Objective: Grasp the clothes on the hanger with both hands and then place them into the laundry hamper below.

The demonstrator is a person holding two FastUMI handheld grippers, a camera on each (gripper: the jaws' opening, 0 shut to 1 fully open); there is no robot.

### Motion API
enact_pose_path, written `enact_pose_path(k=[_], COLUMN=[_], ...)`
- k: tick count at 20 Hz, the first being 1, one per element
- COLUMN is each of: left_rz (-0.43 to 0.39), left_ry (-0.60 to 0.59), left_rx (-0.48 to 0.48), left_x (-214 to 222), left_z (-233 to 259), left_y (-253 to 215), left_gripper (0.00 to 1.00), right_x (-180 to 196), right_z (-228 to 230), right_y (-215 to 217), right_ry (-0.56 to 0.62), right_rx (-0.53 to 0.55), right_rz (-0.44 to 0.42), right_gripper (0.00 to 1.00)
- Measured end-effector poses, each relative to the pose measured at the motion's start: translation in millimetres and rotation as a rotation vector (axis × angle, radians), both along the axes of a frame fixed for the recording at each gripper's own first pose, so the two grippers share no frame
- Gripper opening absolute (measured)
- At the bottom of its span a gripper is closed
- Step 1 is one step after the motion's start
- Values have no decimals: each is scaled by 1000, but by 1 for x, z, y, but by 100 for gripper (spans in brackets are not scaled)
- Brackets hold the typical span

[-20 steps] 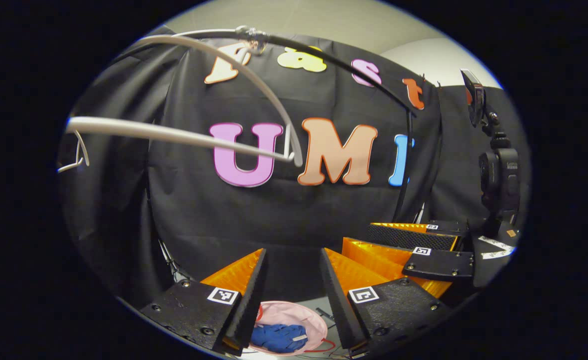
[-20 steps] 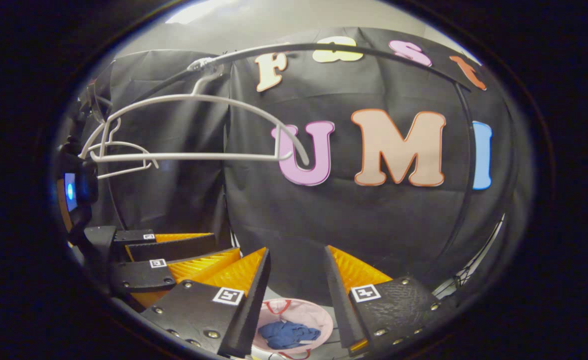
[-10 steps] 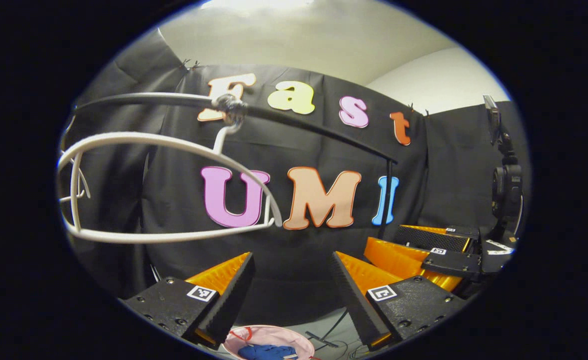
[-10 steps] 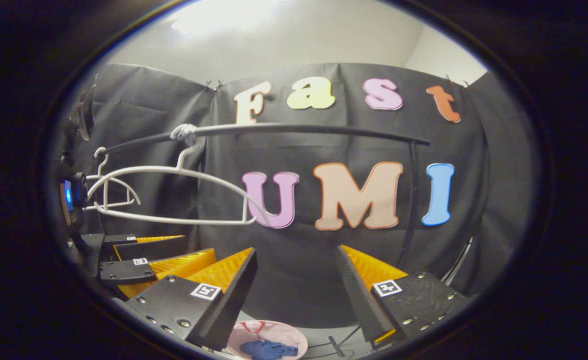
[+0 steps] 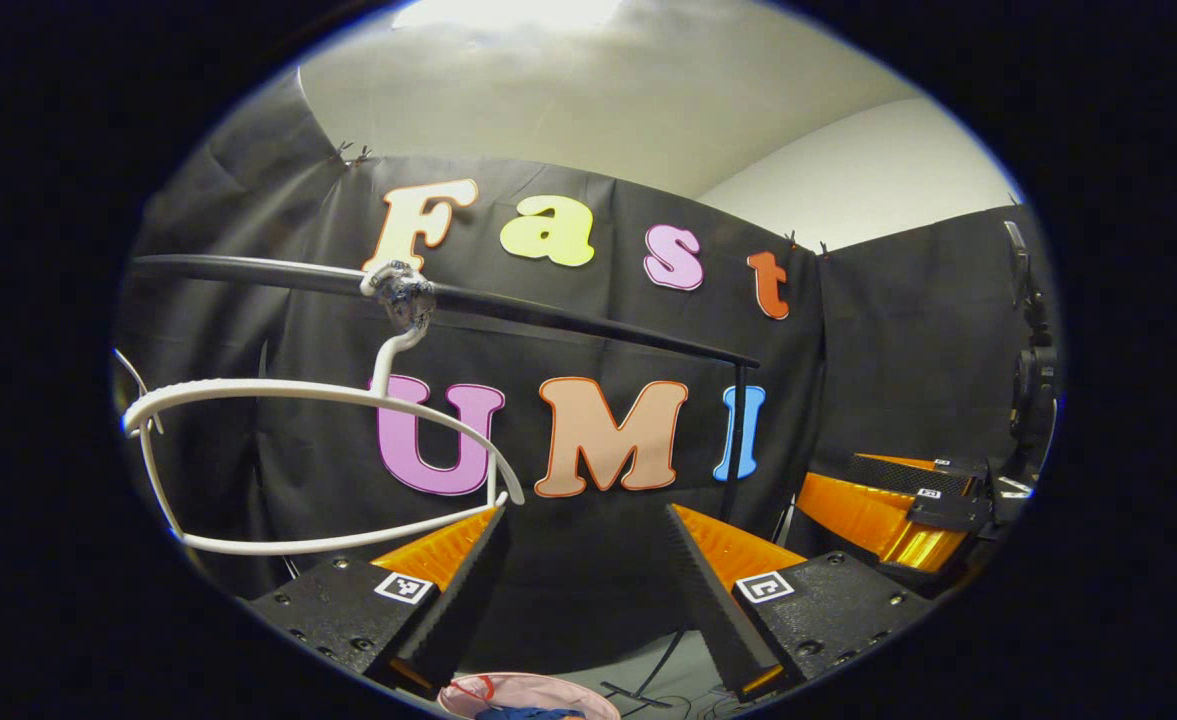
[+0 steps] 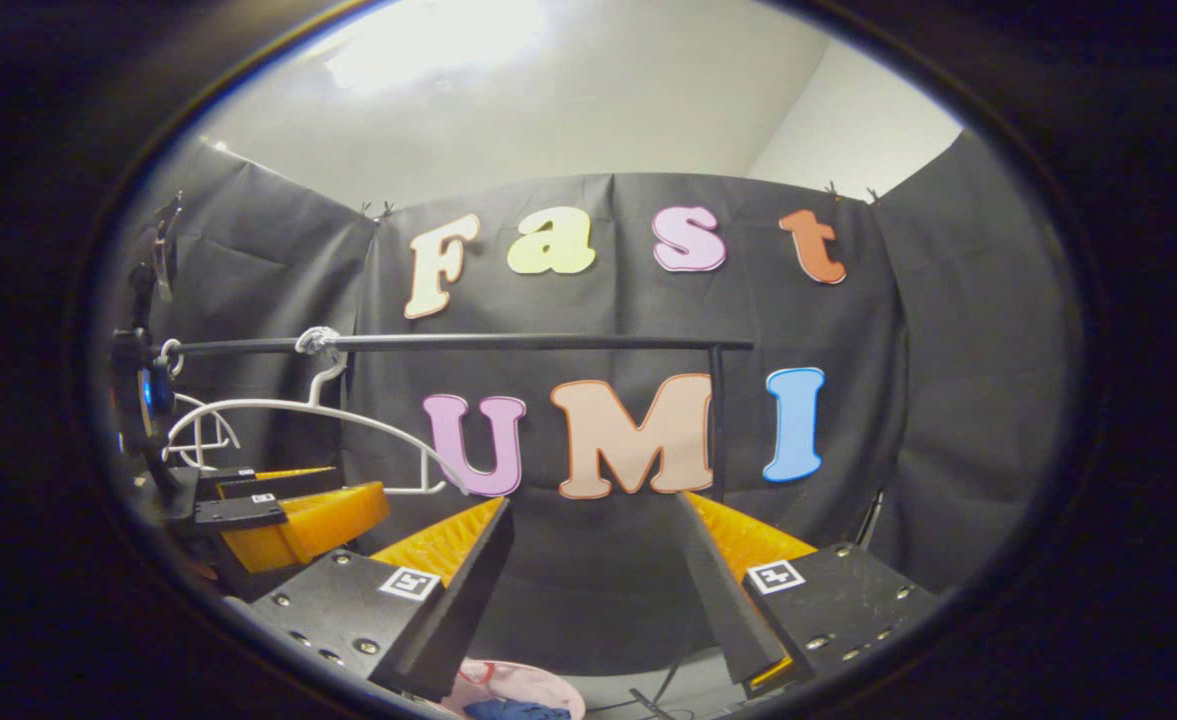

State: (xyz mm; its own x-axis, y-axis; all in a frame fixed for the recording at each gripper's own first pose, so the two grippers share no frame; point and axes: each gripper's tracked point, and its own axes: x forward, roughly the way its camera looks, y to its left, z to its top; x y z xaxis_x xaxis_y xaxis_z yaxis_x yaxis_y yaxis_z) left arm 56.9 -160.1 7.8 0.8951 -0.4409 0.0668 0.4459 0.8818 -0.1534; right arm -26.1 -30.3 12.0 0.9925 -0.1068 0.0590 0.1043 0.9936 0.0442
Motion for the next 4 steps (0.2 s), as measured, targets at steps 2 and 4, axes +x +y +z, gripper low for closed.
enact_pose_path(k=[2,4], left_rz=[-10,-21], left_ry=[-4,-4], left_rx=[-7,-5], left_x=[0,-1], left_z=[3,2], left_y=[-5,-10], left_gripper=[94,94], right_x=[-5,-11], right_z=[4,5], right_y=[-8,-13], right_ry=[-9,-12], right_rx=[-2,-5], right_rz=[-17,-29], right_gripper=[92,92])
